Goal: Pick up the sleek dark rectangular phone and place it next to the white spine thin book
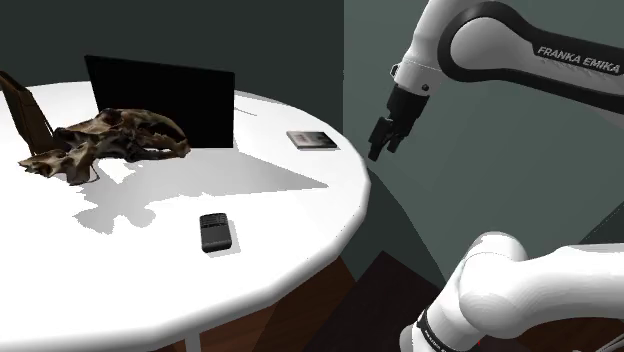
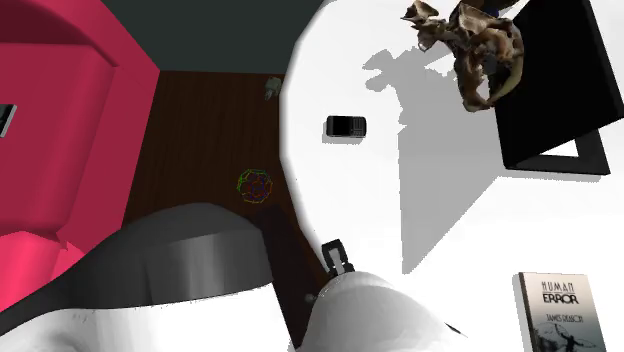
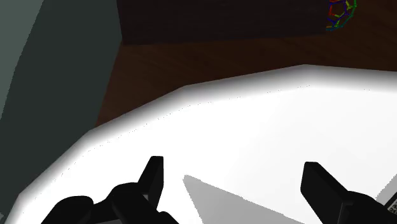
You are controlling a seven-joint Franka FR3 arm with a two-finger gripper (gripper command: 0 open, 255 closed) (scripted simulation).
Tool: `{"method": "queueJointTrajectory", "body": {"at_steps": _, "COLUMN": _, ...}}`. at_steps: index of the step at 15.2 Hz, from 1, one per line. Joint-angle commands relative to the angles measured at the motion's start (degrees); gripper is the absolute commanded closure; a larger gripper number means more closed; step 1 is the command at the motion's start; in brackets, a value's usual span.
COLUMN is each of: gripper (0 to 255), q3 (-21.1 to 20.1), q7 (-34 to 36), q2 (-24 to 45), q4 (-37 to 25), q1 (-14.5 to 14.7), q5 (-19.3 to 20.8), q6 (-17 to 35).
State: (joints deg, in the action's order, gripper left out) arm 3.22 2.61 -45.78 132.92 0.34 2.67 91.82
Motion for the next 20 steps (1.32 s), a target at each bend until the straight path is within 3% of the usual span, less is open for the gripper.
{"method": "queueJointTrajectory", "body": {"at_steps": 1, "gripper": 0, "q3": 0.0, "q7": 0.0, "q2": 0.0, "q4": 0.0, "q1": 0.0, "q5": 0.0, "q6": 0.0}}
{"method": "queueJointTrajectory", "body": {"at_steps": 12, "gripper": 0, "q3": -13.3, "q7": 17.5, "q2": 11.8, "q4": -0.9, "q1": 2.4, "q5": -6.0, "q6": 9.5}}
{"method": "queueJointTrajectory", "body": {"at_steps": 20, "gripper": 0, "q3": -22.1, "q7": 30.4, "q2": 25.7, "q4": -7.7, "q1": 2.9, "q5": -6.1, "q6": 15.5}}
